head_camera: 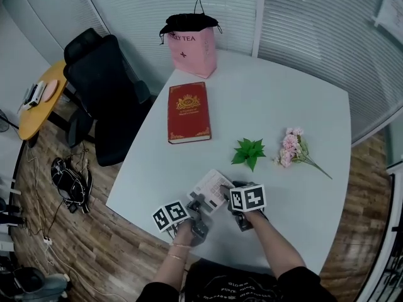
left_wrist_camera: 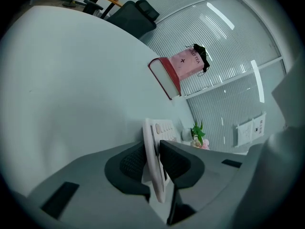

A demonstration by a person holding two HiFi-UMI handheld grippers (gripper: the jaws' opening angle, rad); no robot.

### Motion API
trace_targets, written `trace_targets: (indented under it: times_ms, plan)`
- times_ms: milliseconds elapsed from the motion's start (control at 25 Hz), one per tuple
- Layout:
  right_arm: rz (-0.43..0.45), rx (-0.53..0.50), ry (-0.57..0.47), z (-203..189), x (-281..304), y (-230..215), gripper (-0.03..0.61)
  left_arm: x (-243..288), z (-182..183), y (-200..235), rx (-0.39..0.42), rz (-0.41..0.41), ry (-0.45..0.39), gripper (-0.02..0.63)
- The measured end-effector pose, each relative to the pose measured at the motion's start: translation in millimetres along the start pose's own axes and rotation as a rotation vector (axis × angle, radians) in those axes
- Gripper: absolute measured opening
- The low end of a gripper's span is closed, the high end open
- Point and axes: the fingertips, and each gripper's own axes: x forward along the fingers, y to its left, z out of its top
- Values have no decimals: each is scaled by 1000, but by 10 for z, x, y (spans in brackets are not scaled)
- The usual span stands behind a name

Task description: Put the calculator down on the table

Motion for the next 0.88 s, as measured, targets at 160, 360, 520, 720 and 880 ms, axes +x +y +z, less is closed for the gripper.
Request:
trace_targets:
  times_ms: [160, 360, 520, 720, 880]
  plan:
    - [-86, -67, -4, -11, 6, 3, 219, 4, 22, -16, 67, 54, -9, 101]
    - [-154, -123, -16, 11, -18, -75, 305, -6, 38, 8, 138, 106, -29, 165]
    - [-118, -147, -29, 22, -98, -23, 364, -17, 14, -62, 233, 107, -51, 309]
    - [-83, -257, -120, 113, -374, 169, 367, -185, -14, -201, 534, 146, -92, 335]
    - [-123, -384, -182, 114, -706, 252, 367, -396, -157, -370, 684, 118, -126, 345]
